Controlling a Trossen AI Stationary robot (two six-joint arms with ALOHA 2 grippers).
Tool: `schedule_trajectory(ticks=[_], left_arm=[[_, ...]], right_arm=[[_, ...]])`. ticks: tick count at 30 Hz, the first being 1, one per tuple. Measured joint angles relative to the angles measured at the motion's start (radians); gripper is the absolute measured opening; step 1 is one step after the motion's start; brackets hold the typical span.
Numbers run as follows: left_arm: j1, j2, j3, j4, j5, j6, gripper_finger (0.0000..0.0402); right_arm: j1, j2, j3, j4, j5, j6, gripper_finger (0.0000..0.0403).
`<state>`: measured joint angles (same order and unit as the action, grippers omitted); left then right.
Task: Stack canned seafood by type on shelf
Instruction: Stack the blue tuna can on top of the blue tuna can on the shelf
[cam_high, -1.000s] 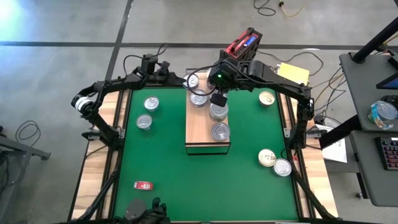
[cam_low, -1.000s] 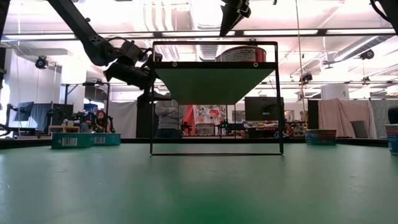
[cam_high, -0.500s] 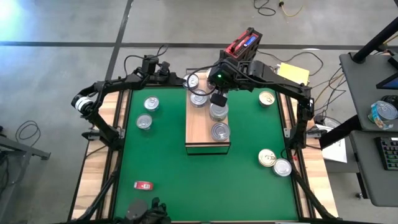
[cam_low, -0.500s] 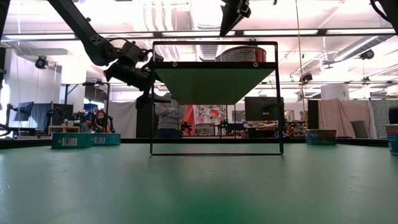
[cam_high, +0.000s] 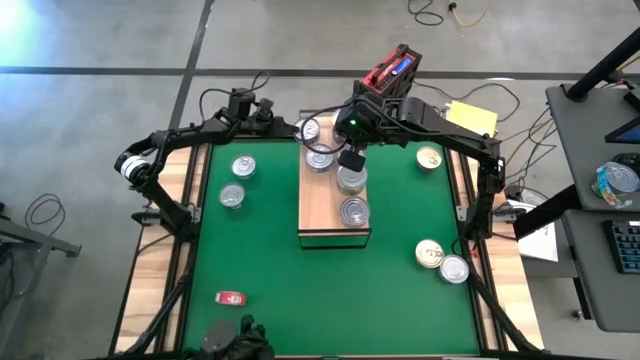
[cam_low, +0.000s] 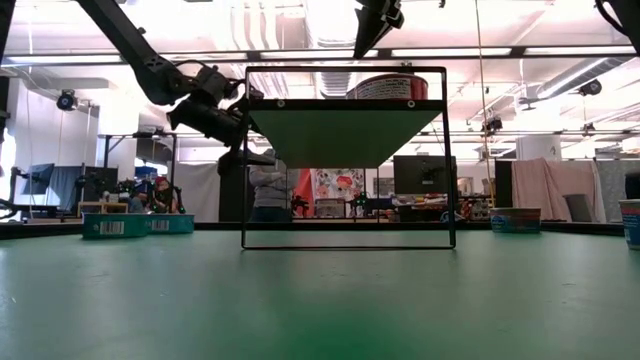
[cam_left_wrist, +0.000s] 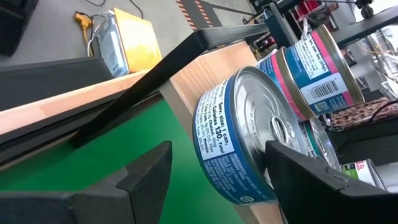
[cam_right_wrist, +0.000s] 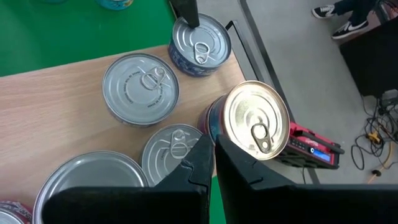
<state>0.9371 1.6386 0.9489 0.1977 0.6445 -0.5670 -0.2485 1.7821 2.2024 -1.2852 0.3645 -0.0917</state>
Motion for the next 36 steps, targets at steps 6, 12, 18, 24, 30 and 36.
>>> schedule_trajectory(ticks=[6,12,18,24,30,36], left_arm=[[0.001,-0.001,0.006,-0.014,0.017,0.002,0.0221],[0.002,-0.001,0.069,-0.057,0.052,0.006,0.0203],[0.002,-0.001,0.179,-0.239,0.057,0.094,0.0198],[0.002,-0.001,0.260,-0.508,-0.063,0.239,0.0198],[0.002,-0.002,0.228,-0.477,-0.052,0.255,0.0198],[0.003,-0.003,0.204,-0.449,-0.054,0.245,0.0198]], right_arm=[[0.000,0.000,0.000,-0.005,0.000,0.005,0.0012],[0.000,0.000,0.000,-0.020,0.000,0.015,0.0012],[0.000,0.000,0.000,-0.023,0.000,0.016,0.0012],[0.002,0.000,0.000,-0.023,0.000,0.017,0.0012],[0.002,0.000,0.000,-0.025,0.000,0.024,0.0012],[0.002,0.000,0.000,-0.025,0.000,0.026,0.0012]])
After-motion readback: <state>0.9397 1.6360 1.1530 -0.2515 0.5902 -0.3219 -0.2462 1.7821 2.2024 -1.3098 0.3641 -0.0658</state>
